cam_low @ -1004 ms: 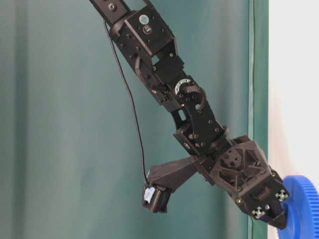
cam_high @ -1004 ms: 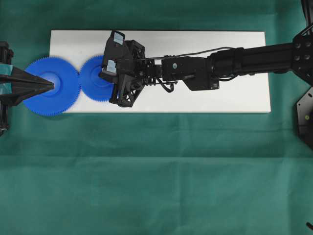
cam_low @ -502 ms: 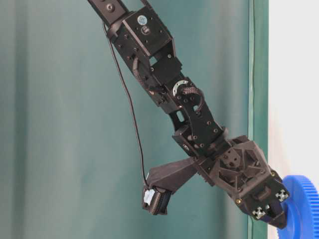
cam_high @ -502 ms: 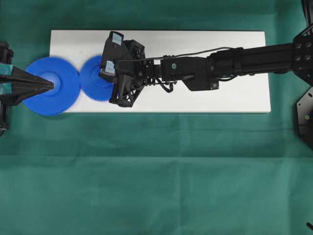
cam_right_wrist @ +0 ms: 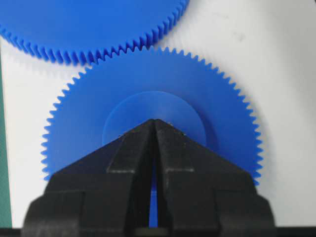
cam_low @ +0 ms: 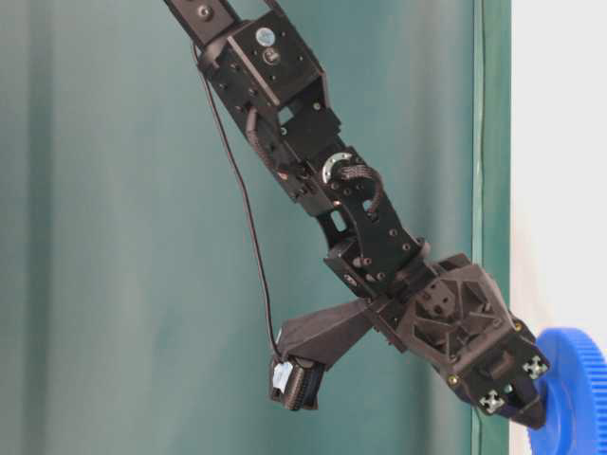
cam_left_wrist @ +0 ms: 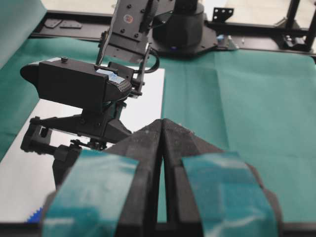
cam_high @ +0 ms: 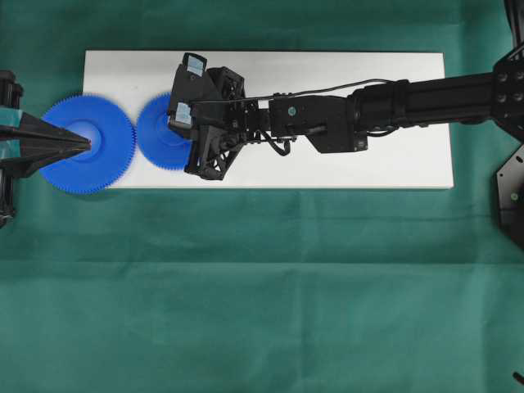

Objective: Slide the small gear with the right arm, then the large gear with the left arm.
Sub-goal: 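Slide the small blue gear back right along the board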

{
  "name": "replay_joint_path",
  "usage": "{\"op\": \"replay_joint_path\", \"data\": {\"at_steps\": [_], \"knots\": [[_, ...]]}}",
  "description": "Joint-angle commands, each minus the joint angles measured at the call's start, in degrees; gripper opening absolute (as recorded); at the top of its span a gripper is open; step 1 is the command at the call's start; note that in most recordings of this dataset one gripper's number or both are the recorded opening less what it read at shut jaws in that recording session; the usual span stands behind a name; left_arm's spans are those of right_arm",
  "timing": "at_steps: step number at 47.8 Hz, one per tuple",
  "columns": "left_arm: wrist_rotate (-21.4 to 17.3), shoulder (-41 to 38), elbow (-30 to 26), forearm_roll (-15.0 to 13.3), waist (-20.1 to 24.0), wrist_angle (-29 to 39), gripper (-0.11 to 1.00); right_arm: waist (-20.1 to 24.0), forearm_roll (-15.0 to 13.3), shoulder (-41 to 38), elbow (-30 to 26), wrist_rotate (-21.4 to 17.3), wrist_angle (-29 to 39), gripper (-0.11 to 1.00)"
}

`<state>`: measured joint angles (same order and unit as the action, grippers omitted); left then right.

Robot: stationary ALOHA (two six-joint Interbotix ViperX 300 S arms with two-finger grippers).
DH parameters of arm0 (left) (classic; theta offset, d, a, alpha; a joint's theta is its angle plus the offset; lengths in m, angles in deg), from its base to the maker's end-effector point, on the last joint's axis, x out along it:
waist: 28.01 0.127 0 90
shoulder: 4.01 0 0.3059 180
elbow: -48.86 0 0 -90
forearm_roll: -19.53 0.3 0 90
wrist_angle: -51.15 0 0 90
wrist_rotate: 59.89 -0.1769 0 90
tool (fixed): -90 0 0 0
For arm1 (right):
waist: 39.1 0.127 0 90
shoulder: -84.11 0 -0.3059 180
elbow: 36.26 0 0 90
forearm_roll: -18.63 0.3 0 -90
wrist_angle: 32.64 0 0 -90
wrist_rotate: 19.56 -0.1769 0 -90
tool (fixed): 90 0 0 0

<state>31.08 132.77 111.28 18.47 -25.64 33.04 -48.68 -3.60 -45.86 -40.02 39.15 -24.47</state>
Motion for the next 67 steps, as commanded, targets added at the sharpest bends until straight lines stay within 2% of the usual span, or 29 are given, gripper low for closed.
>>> {"op": "replay_joint_path", "data": {"at_steps": [1, 6, 20, 31, 40, 51, 67], "knots": [[0.00, -0.44, -0.53, -0.18, 0.00, -0.62, 0.00, -0.44, -0.09, 1.14, 2.20, -0.35, 2.64, 0.50], [0.00, -0.44, -0.53, -0.18, 0.00, -0.62, 0.00, -1.23, -0.09, 3.16, 5.45, -0.62, 2.81, 0.50], [0.00, -0.35, -0.53, -0.18, 0.09, -0.62, 0.00, -5.36, 0.35, 11.34, 21.09, -0.97, 2.72, 0.50], [0.00, 0.00, 0.09, -0.18, 0.09, -0.62, 0.00, -10.63, 0.09, 19.95, 36.47, -6.94, 2.20, 0.50], [0.00, 0.09, 0.09, -0.18, 0.09, -0.62, 0.00, -12.74, 0.09, 27.25, 46.14, -9.49, 1.85, 0.50], [0.00, 0.09, 0.09, -0.18, 0.18, -0.62, 0.00, -13.36, 0.18, 33.66, 53.53, -11.69, 2.20, 0.50], [0.00, 0.09, 0.09, -0.18, 0.18, -0.62, 0.00, -14.33, 0.18, 38.23, 59.15, -17.23, 7.03, 0.50]]}}
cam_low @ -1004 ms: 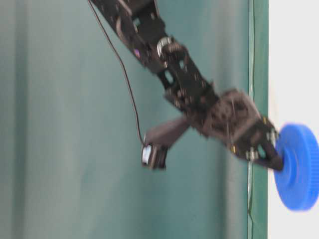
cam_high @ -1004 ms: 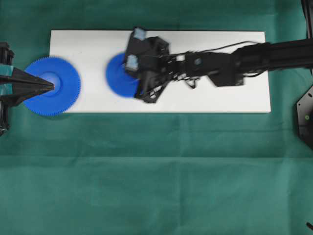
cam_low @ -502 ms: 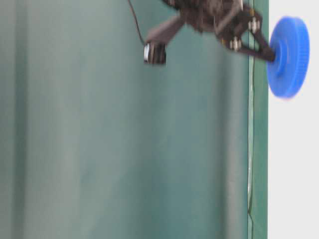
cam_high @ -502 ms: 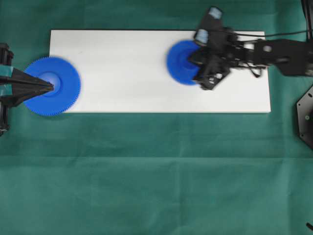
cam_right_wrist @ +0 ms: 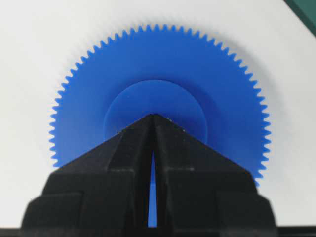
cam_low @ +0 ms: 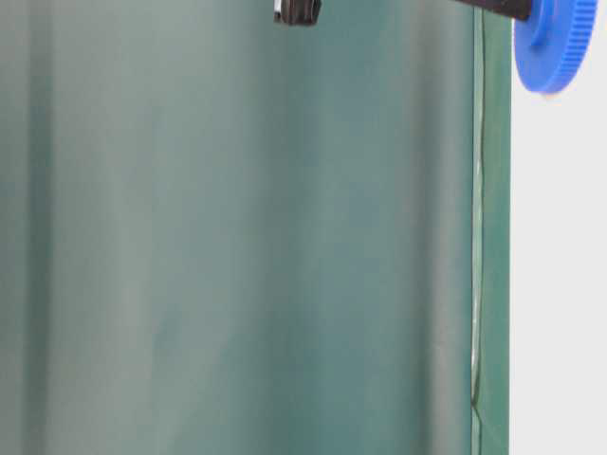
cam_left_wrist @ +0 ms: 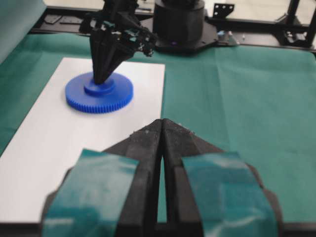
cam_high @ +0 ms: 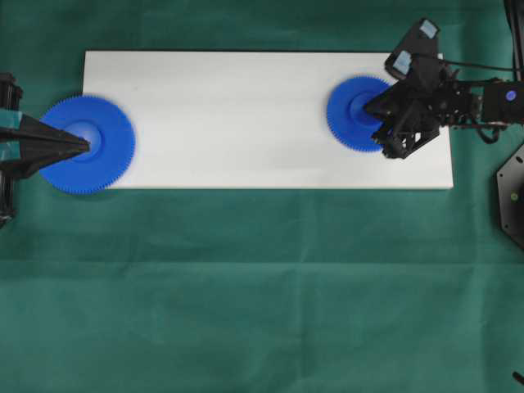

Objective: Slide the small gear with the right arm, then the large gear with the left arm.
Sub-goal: 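Slide the small blue gear back right along the board, then lift the right gripper off the small gear and retract right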

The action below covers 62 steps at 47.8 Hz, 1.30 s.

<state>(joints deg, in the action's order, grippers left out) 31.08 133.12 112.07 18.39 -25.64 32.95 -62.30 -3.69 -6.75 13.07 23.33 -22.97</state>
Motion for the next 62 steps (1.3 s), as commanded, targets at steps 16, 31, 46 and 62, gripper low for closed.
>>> {"op": "replay_joint_path", "data": {"at_steps": [16, 31, 46, 62], "knots": [[0.00, -0.26, -0.70, -0.09, 0.09, -0.53, 0.00, -1.32, 0.18, 5.98, 8.88, -4.13, 11.69, 0.50], [0.00, -0.35, -0.70, -0.09, 0.18, -0.53, 0.00, -1.32, -0.97, 8.70, 8.44, -4.13, 9.58, 0.50], [0.00, -0.35, -0.70, -0.09, 0.09, -0.53, 0.00, -1.32, -3.34, 11.95, 5.63, -3.96, 8.09, 0.50], [0.00, -0.35, -0.70, -0.18, 0.18, -0.53, 0.00, -0.79, -4.92, 23.47, 3.96, -3.34, 6.86, 0.50]]}}
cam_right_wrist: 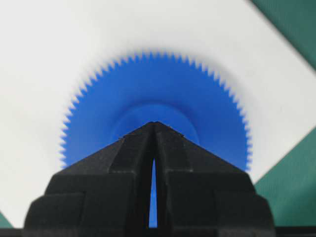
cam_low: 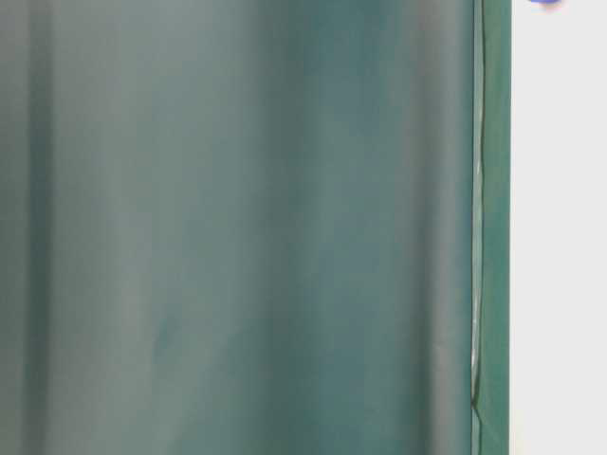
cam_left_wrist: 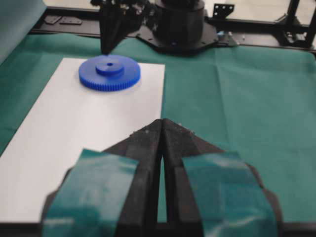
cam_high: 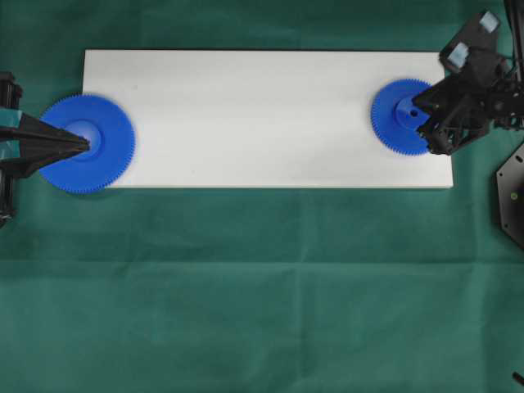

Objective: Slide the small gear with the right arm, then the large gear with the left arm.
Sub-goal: 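Lift the right gripper off the small gear and retract right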

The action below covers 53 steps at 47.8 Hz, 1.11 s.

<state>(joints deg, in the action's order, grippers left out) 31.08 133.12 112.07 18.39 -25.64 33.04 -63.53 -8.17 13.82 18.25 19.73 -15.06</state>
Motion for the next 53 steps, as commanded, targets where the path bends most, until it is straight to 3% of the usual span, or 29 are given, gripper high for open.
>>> {"op": "replay_joint_path", "data": {"at_steps": [1, 17, 32, 43, 48, 53], "knots": [[0.00, -0.35, -0.70, -0.09, 0.18, -0.62, 0.00, 0.44, -0.53, 3.60, -1.23, 0.26, -1.49, 0.50], [0.00, -0.44, -0.62, -0.09, 0.18, -0.62, 0.00, 0.79, -2.37, 14.94, 2.46, 0.26, -10.37, 0.50], [0.00, -0.62, -0.79, -0.09, 0.18, -0.62, 0.00, 0.79, -2.55, 18.11, 4.31, 0.35, -12.30, 0.50], [0.00, -1.14, -0.62, -0.09, 0.18, -0.62, 0.00, 2.11, -2.81, 19.78, 6.86, 0.53, -19.86, 0.50], [0.00, -1.23, -0.70, -0.09, 0.18, -0.62, 0.00, 3.69, -4.48, 20.65, 7.91, 1.32, -22.76, 0.50], [0.00, -1.14, -0.79, -0.09, 0.18, -0.62, 0.00, 5.89, -8.61, 21.80, 8.61, 2.64, -25.40, 0.50]]}}
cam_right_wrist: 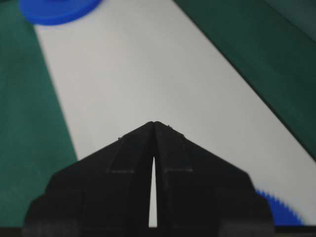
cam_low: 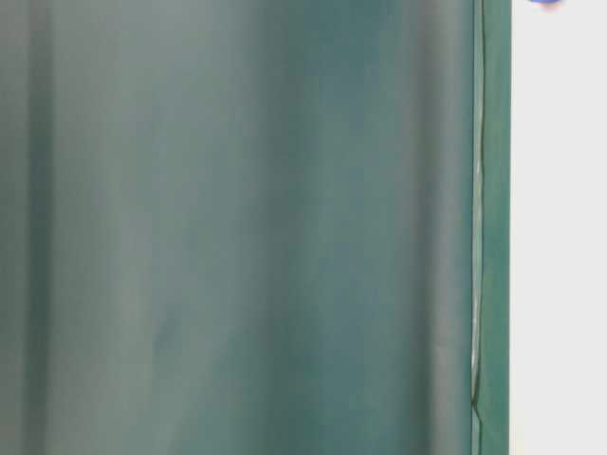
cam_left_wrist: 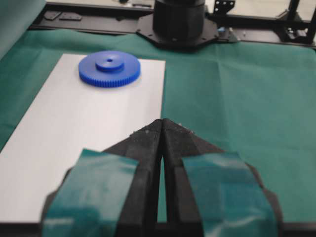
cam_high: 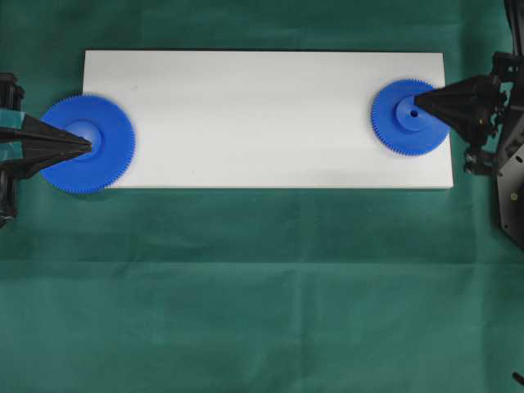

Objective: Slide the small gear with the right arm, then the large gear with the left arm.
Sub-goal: 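Lift the right gripper off the small gear and retract right, then lower the left gripper tip onto the hub of the large blue gear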

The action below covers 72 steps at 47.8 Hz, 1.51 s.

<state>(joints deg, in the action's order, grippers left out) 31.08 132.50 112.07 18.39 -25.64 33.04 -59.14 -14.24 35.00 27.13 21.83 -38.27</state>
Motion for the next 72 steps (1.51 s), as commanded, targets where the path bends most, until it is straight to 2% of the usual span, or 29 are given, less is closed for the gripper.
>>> {"op": "replay_joint_path", "data": {"at_steps": [1, 4, 11, 24, 30, 46, 55, 72], "knots": [[0.00, -0.53, -0.79, -0.18, 0.09, -0.62, 0.00, 1.85, -3.34, 0.79, -0.18, 0.62, -2.64, 0.50], [0.00, -0.53, -0.70, -0.09, 0.18, -0.62, 0.00, 2.72, -5.36, 1.41, 0.09, 0.70, -3.52, 0.50], [0.00, -0.53, -0.62, -0.09, 0.09, -0.53, 0.00, 3.25, -7.65, 2.02, 0.62, 0.70, -4.83, 0.50], [-0.18, 0.44, -0.79, -0.09, 0.35, 1.85, 0.00, 3.25, -7.91, 2.11, 1.32, 0.79, -4.92, 0.50], [-0.18, 1.58, -1.49, -0.09, 2.20, 8.00, 0.00, 3.25, -7.82, 2.11, 1.32, 0.79, -4.83, 0.50], [-0.26, 9.40, -2.29, -0.09, 11.69, 25.75, 0.00, 3.25, -7.82, 2.20, 1.67, 0.79, -4.92, 0.50], [-0.09, 9.49, -1.14, -0.09, 13.62, 33.22, 0.00, 3.25, -7.82, 2.20, 1.67, 0.79, -4.83, 0.50], [0.00, 1.85, -1.93, -0.09, 15.29, 33.93, 0.00, 3.25, -7.82, 1.93, 1.67, 0.70, -4.92, 0.50]]}}
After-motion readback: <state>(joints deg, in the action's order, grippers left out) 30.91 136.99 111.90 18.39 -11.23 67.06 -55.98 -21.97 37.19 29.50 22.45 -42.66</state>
